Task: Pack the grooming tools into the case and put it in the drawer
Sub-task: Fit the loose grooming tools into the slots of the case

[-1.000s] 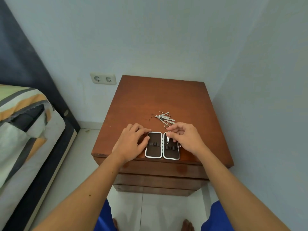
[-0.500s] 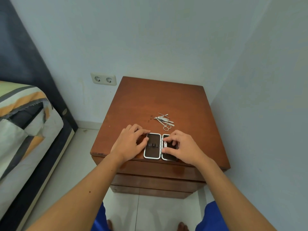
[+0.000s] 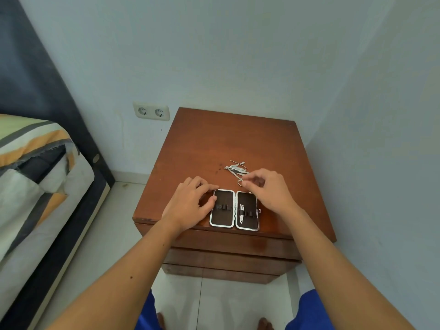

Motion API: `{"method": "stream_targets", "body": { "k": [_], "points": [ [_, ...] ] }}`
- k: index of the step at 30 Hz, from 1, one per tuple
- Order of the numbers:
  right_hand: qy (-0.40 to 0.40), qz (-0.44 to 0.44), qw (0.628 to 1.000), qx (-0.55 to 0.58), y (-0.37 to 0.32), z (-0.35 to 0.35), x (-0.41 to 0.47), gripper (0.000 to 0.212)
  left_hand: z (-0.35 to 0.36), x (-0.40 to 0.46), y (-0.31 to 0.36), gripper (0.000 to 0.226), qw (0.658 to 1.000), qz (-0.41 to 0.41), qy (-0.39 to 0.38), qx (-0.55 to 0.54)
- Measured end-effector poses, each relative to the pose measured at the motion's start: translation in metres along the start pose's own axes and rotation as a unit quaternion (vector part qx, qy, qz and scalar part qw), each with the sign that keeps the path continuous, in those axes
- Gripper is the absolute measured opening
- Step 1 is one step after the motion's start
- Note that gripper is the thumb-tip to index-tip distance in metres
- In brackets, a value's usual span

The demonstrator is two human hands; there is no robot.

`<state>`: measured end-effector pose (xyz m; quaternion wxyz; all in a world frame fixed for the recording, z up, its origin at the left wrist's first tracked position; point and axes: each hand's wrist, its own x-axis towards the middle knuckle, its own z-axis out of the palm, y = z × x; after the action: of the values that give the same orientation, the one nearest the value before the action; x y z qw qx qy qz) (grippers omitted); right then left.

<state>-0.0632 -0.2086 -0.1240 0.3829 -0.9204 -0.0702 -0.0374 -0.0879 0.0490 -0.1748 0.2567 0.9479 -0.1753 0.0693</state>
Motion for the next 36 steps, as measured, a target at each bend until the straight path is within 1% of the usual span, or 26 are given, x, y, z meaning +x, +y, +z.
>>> {"method": "stream_targets", "body": {
  "k": [3, 5, 9, 14, 18, 21, 23, 25, 27, 28, 31, 36],
  "points": [
    [0.026, 0.013, 0.999, -0.043, -0.006, 0.008, 0.031, 0.013, 0.000, -0.005, -0.002, 0.037, 1.000, -0.001, 0.002, 0.000],
    [0.015, 0.010, 0.997, -0.078, -0.008, 0.015, 0.049, 0.016, 0.000, -0.006, -0.004, 0.037, 1.000, -0.002, 0.001, 0.000],
    [-0.035, 0.005, 0.991, -0.128, 0.000, 0.022, 0.068, 0.018, 0.003, -0.002, -0.002, 0.037, 1.000, 0.003, 0.002, 0.000],
    [-0.043, -0.019, 0.991, -0.125, 0.000, 0.019, 0.078, 0.013, 0.000, 0.009, -0.001, 0.036, 1.000, 0.017, 0.014, -0.001],
    [-0.029, -0.014, 0.995, -0.098, -0.008, 0.026, 0.077, 0.005, -0.001, 0.006, -0.009, 0.036, 1.000, 0.009, 0.015, 0.002],
    [-0.014, -0.011, 0.998, -0.063, -0.010, 0.033, 0.071, 0.005, 0.000, 0.000, -0.013, 0.037, 1.000, 0.001, 0.008, 0.004],
    [0.013, -0.004, 1.000, -0.018, -0.010, 0.030, 0.066, 0.008, 0.001, -0.002, -0.014, 0.038, 1.000, -0.002, 0.001, 0.005],
    [0.025, 0.003, 0.999, 0.022, -0.012, 0.023, 0.059, 0.020, 0.000, -0.001, -0.015, 0.037, 1.000, -0.002, -0.001, 0.005],
    [0.010, 0.001, 0.999, 0.046, -0.014, 0.017, 0.050, 0.031, -0.003, 0.001, -0.017, 0.037, 1.000, -0.001, 0.000, 0.006],
    [-0.005, -0.001, 0.999, 0.052, -0.014, 0.015, 0.045, 0.033, -0.005, 0.002, -0.019, 0.037, 1.000, -0.002, 0.001, 0.008],
    [-0.040, -0.004, 0.996, 0.075, -0.005, 0.017, 0.029, 0.031, -0.009, 0.004, -0.025, 0.038, 1.000, -0.007, 0.003, 0.012],
    [-0.064, -0.005, 0.993, 0.094, 0.010, 0.021, -0.004, 0.028, -0.008, 0.004, -0.022, 0.038, 1.000, -0.001, 0.010, 0.009]
  ]
}}
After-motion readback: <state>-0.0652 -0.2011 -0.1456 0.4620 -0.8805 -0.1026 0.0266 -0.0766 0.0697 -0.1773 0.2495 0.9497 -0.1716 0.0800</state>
